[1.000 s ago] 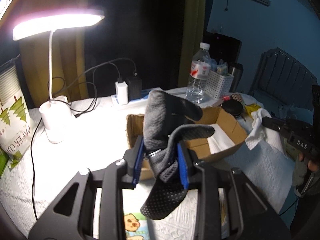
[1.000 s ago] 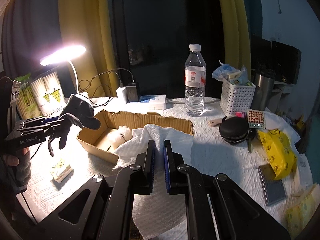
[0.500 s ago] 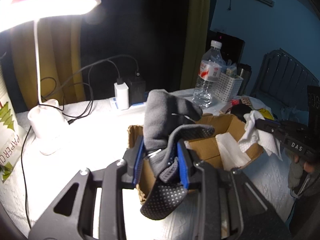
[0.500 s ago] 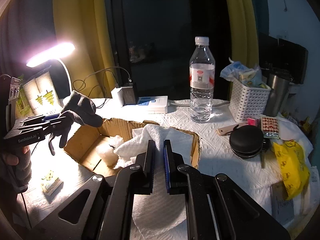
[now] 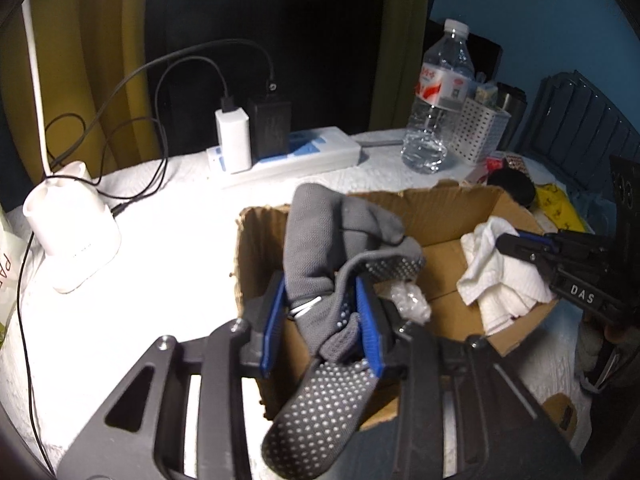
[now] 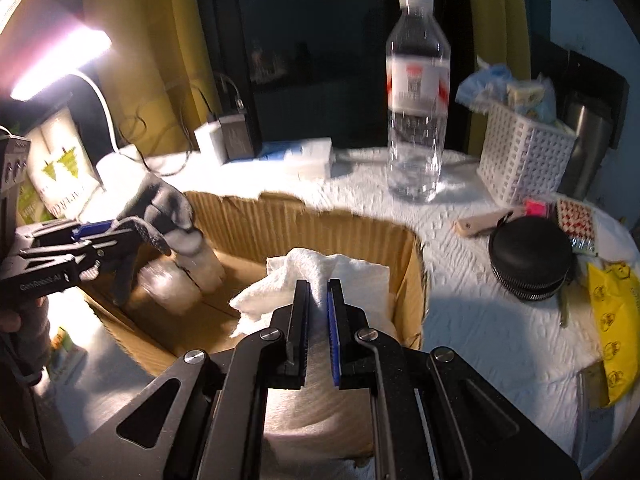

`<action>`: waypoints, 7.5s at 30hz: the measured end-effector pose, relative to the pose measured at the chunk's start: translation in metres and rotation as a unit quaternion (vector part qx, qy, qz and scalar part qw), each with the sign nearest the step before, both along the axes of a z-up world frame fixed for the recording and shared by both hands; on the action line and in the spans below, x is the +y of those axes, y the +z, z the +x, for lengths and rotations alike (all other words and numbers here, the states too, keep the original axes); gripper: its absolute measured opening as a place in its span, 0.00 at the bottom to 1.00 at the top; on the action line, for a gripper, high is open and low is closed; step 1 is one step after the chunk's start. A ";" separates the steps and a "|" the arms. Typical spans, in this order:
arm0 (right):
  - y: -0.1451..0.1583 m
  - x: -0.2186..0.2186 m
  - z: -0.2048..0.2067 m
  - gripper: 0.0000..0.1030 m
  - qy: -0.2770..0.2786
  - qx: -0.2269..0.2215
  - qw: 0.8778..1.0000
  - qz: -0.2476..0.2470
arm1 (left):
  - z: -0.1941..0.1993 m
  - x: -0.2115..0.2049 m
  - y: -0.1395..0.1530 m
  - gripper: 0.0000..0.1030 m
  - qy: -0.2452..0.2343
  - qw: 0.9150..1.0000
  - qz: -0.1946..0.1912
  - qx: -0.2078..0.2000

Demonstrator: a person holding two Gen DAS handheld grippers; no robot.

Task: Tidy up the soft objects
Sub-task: 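Lower the glove and tissue into the box and open both grippers, then move the left gripper to the capybara tissue pack while the right gripper grasps the cotton swab bag, then grasp the capybara tissue pack with the left gripper while the right gripper lifts the swab bag, then carry the tissue pack and swab bag over the cardboard box with both grippers, then lower the tissue pack and swab bag into the box and open both grippers, then move both grippers to the plushes while the right gripper grasps the brown fuzzy plush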

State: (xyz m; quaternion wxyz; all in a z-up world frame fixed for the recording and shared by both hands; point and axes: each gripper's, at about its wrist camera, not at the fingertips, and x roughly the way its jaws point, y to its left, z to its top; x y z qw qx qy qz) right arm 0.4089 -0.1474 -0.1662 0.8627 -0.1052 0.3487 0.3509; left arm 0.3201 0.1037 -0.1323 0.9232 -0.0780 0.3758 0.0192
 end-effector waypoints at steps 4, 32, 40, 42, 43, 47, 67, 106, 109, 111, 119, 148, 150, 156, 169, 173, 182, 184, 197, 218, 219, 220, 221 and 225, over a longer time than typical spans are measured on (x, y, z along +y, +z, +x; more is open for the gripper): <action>0.002 0.000 0.000 0.14 0.000 0.007 1.000 -0.003 | -0.001 -0.003 0.004 0.47 -0.005 1.000 0.005 -0.002; 0.049 -0.026 -0.091 0.35 -0.009 -0.032 0.999 0.008 | -0.096 -0.009 0.047 0.50 0.001 0.998 0.009 -0.056; 0.050 -0.020 -0.114 0.35 0.005 -0.032 0.999 0.006 | -0.119 -0.008 0.043 0.83 0.008 0.998 0.004 -0.059; 0.048 -0.018 -0.118 0.36 0.009 -0.030 0.999 0.005 | -0.124 -0.006 0.043 0.83 0.012 0.998 0.003 -0.060; 0.047 -0.017 -0.121 0.36 0.011 -0.029 1.000 0.004 | -0.126 -0.006 0.042 0.83 0.014 0.998 0.003 -0.059; 0.040 -0.013 -0.130 0.44 0.021 -0.020 1.000 0.004 | -0.134 -0.002 0.034 0.83 0.023 0.998 0.002 -0.050; -0.017 0.002 -0.167 0.63 0.049 0.056 0.997 -0.024 | -0.163 0.017 -0.023 0.83 0.058 0.998 -0.014 0.019; 0.004 -0.008 -0.157 0.49 0.080 0.038 0.996 0.017 | -0.135 -0.053 -0.011 0.47 -0.028 0.998 0.039 0.035; 0.008 -0.019 -0.153 0.49 0.075 0.033 0.996 0.027 | -0.131 -0.064 -0.004 0.47 -0.035 0.998 0.039 0.028; 0.010 -0.027 -0.149 0.49 0.072 0.032 0.996 0.034 | -0.128 -0.072 0.001 0.47 -0.039 0.998 0.037 0.023; 0.015 -0.059 -0.131 0.49 0.054 0.028 0.996 0.060 | -0.112 -0.093 0.011 0.47 -0.046 0.998 0.035 0.019; 0.047 -0.072 -0.068 0.49 0.021 -0.005 0.996 0.086 | -0.009 -0.106 0.051 0.47 -0.093 0.995 0.029 -0.031; 0.048 -0.069 -0.064 0.49 0.020 -0.007 0.996 0.086 | 0.002 -0.102 0.045 0.47 -0.099 0.995 0.017 -0.025; 0.052 -0.059 -0.053 0.49 0.017 -0.016 0.997 0.078 | 0.037 -0.081 0.011 0.48 -0.093 0.995 -0.014 0.022; 0.043 -0.017 -0.027 0.49 0.016 -0.013 0.999 0.050 | 0.038 -0.060 -0.003 0.49 -0.064 0.998 0.020 0.019; 0.041 -0.009 -0.020 0.49 0.007 -0.009 0.999 0.046 | 0.029 -0.056 0.008 0.50 -0.070 0.997 0.017 -0.002; 0.051 -0.010 -0.032 0.61 -0.024 -0.035 0.998 0.039 | 0.008 -0.053 0.029 0.50 -0.072 0.997 0.013 -0.026; 0.053 -0.014 -0.039 0.61 -0.027 -0.034 0.998 0.038 | 0.001 -0.054 0.032 0.50 -0.075 0.997 0.016 -0.028; 0.072 -0.028 -0.106 0.61 -0.025 -0.052 0.998 0.040 | -0.064 -0.065 0.055 0.75 -0.085 0.994 0.005 -0.069; 0.042 -0.067 -0.168 0.61 -0.037 -0.028 0.998 0.031 | -0.135 -0.091 0.040 0.75 -0.092 0.994 0.000 -0.057; 0.039 -0.069 -0.170 0.61 -0.038 -0.025 0.998 0.031 | -0.137 -0.093 0.037 0.75 -0.093 0.994 0.000 -0.054; 0.036 -0.070 -0.170 0.61 -0.039 -0.022 0.999 0.031 | -0.138 -0.094 0.035 0.75 -0.093 0.994 -0.001 -0.052; 0.033 -0.071 -0.171 0.61 -0.039 -0.019 0.999 0.031 | -0.140 -0.095 0.032 0.75 -0.094 0.994 -0.001 -0.049; 0.018 -0.074 -0.174 0.61 -0.040 -0.007 0.999 0.029 | -0.144 -0.099 0.020 0.75 -0.093 0.995 -0.001 -0.036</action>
